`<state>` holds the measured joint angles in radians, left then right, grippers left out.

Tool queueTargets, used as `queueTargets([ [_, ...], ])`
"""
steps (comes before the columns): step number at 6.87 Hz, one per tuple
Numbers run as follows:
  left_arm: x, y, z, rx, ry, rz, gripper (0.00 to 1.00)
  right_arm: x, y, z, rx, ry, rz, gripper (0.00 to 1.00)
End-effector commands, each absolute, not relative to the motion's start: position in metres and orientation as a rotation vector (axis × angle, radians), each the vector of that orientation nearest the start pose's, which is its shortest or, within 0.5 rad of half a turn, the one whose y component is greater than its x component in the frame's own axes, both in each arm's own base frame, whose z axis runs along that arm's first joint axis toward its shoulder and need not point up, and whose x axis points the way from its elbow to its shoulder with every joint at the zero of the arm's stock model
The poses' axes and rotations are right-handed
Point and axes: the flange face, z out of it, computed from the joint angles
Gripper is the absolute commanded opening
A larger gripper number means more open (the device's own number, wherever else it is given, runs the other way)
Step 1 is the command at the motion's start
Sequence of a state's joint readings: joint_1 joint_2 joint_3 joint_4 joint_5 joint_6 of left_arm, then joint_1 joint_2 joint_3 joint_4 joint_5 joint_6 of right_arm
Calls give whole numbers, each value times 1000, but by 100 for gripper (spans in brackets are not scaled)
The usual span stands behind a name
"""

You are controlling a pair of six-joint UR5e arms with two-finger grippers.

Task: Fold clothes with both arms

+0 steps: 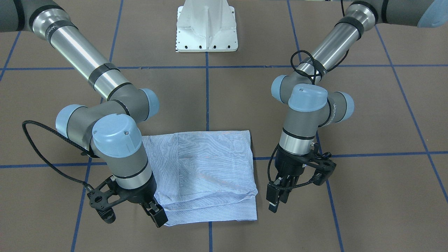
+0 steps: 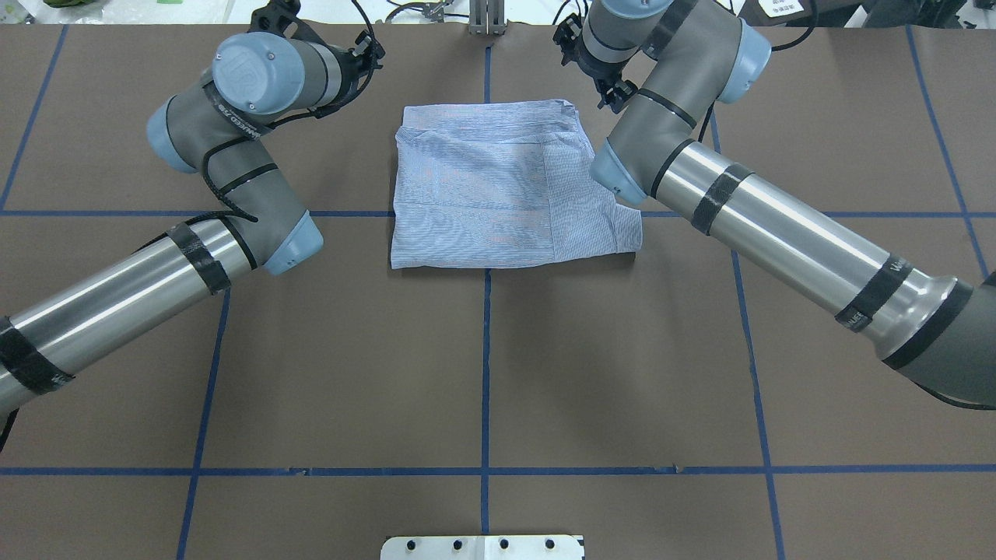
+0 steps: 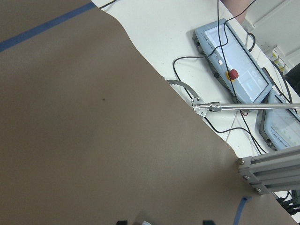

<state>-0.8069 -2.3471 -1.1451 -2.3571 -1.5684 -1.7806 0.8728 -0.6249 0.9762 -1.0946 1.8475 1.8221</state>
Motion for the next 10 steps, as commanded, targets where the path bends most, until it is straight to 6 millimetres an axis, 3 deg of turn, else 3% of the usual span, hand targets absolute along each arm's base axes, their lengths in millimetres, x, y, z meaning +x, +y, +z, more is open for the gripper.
queueTargets([
  [1, 427, -625, 318, 344, 1117, -645, 61, -418, -701, 312, 23, -909, 781, 100],
  [2, 390, -595, 327, 413, 1117, -499, 61, -370, -688, 350, -3, -916, 692, 100],
  [3, 359, -571, 344, 437, 1097, -370, 61, -309, -675, 396, -29, -922, 631, 100],
  [5, 285, -553, 381, 460, 1054, -180, 61, -202, -652, 486, -34, -913, 498, 100],
  [6, 245, -545, 412, 466, 1022, -65, 61, -147, -627, 521, -9, -940, 376, 100],
  [7, 203, -537, 452, 487, 966, 52, 61, -100, -584, 560, 6, -974, 258, 100],
  [8, 158, -524, 494, 503, 915, 157, 62, -78, -542, 596, 44, -951, 143, 100],
  [9, 128, -515, 529, 516, 854, 217, 62, -62, -518, 630, 71, -921, 38, 100],
  [10, 95, -515, 544, 484, 814, 228, 72, -37, -515, 643, 79, -892, -27, 100],
])
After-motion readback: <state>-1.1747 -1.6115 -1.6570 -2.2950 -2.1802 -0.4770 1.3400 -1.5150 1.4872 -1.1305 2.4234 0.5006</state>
